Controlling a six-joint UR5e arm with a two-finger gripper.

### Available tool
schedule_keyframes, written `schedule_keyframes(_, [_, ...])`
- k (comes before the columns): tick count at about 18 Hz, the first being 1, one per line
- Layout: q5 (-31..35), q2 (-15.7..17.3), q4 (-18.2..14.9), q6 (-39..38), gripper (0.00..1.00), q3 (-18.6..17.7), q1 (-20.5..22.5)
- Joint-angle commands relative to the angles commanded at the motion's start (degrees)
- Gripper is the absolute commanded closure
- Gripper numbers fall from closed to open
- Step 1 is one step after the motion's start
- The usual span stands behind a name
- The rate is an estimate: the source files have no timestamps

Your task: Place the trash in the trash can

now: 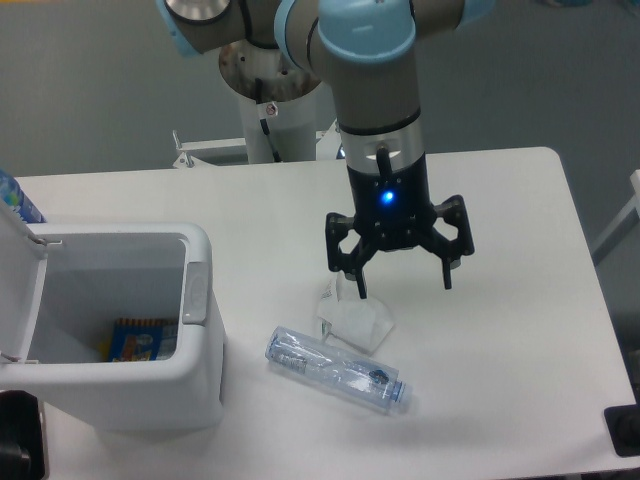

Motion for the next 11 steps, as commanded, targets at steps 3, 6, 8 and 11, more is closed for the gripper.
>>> schedule_keyframes(3, [-0.5, -0.2, 0.1, -2.2, 0.00, -2.7, -0.1])
schedule_keyframes(6, [-2.0, -0.6, -0.2, -2.3, 0.00, -4.7, -0.3])
schedule_keyframes(8, [-2.9, -1.5, -0.2, -2.3, 0.00, -6.3, -0.3])
schedule_keyframes(11, [-2.9, -2.4, -0.2, -2.2, 0.00, -7.0, 0.2])
